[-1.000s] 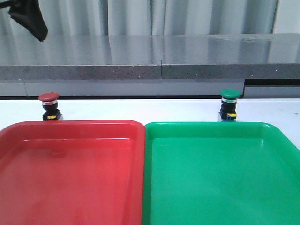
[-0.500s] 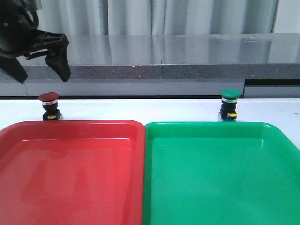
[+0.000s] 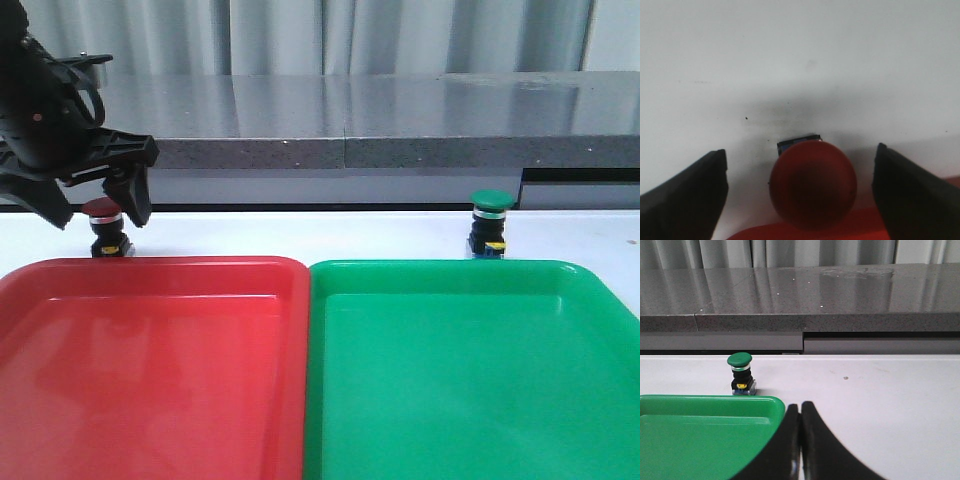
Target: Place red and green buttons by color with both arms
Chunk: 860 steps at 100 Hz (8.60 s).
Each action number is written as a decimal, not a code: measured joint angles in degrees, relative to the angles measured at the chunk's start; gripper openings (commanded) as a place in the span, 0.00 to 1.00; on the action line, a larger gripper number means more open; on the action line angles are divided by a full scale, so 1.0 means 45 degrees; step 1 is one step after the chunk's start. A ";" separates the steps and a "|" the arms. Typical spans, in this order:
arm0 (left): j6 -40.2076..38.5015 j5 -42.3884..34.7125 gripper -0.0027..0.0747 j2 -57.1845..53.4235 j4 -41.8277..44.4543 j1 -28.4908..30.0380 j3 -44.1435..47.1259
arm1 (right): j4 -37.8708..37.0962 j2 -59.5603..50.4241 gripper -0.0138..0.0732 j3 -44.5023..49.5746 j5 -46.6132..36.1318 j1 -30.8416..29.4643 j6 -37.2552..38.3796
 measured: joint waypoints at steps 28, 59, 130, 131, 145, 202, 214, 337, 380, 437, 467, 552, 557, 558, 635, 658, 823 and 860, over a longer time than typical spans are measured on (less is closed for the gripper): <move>0.0000 -0.0215 0.18 0.0000 -0.0031 -0.0032 0.0000 | 0.0000 0.0000 0.09 0.0000 0.0000 0.0000 0.0000; 0.0000 0.0112 0.16 -0.1176 -0.0060 -0.0032 0.0000 | 0.0000 0.0000 0.09 0.0000 0.0000 0.0000 0.0000; -0.0625 -0.1648 0.16 -0.6016 -0.0942 -0.1598 0.5514 | 0.0000 0.0000 0.09 0.0000 0.0000 0.0000 0.0000; -0.0625 -0.1691 0.16 -0.5987 -0.0942 -0.1598 0.5541 | 0.0000 0.0000 0.09 0.0000 0.0000 0.0000 0.0000; -0.0625 -0.1955 0.16 -0.5706 -0.1051 -0.1618 0.5828 | 0.0000 0.0000 0.09 0.0000 0.0000 0.0000 0.0000; -0.0654 -0.2895 0.27 -0.3759 -0.1075 -0.2442 0.5824 | 0.0000 0.0000 0.09 0.0000 0.0000 0.0000 0.0000; -0.0654 -0.3000 0.56 -0.3738 -0.1075 -0.2581 0.5824 | 0.0000 0.0000 0.09 0.0000 0.0000 0.0000 0.0000; -0.0654 -0.5947 0.86 -1.3351 0.0434 0.0482 0.8807 | 0.0000 0.0000 0.09 0.0000 0.0000 0.0000 0.0000; -0.0654 -0.6172 0.55 -1.9738 0.0584 0.0535 1.2619 | 0.0000 0.0000 0.09 0.0000 0.0000 0.0000 0.0000; -0.0632 -0.6172 0.01 -2.0808 0.0584 0.0535 1.3026 | 0.0000 0.0000 0.09 0.0000 0.0000 0.0000 0.0000; -0.0632 -0.6172 0.01 -2.0808 0.0584 0.0535 1.3026 | 0.0000 0.0000 0.09 0.0000 0.0000 0.0000 0.0000; -0.0632 -0.6259 0.01 -2.3237 0.1965 0.1998 1.6167 | 0.0000 0.0000 0.09 0.0000 0.0000 0.0000 0.0000; -0.0632 -0.6259 0.01 -2.3688 0.1965 0.2063 1.6587 | 0.0000 0.0000 0.09 0.0000 0.0000 0.0000 0.0000; -0.0632 -0.6259 0.01 -2.3756 0.1965 0.2066 1.6698 | 0.0000 0.0000 0.09 0.0000 0.0000 0.0000 0.0000; -0.0632 -0.6848 0.01 -2.4611 0.2474 0.2098 1.7212 | 0.0000 0.0000 0.09 0.0000 0.0000 0.0000 0.0000; -0.0632 -0.6848 0.01 -2.4611 0.2474 0.2098 1.7212 | 0.0000 0.0000 0.09 0.0000 0.0000 0.0000 0.0000; -0.0632 -0.6877 0.01 -2.4611 0.2494 0.2098 1.7212 | 0.0934 0.6709 0.10 -0.9304 0.6240 0.0022 0.0000; -0.0632 -0.6877 0.01 -2.4611 0.2494 0.2098 1.7212 | 0.1114 0.6778 0.79 -0.9324 0.7809 0.0022 0.0000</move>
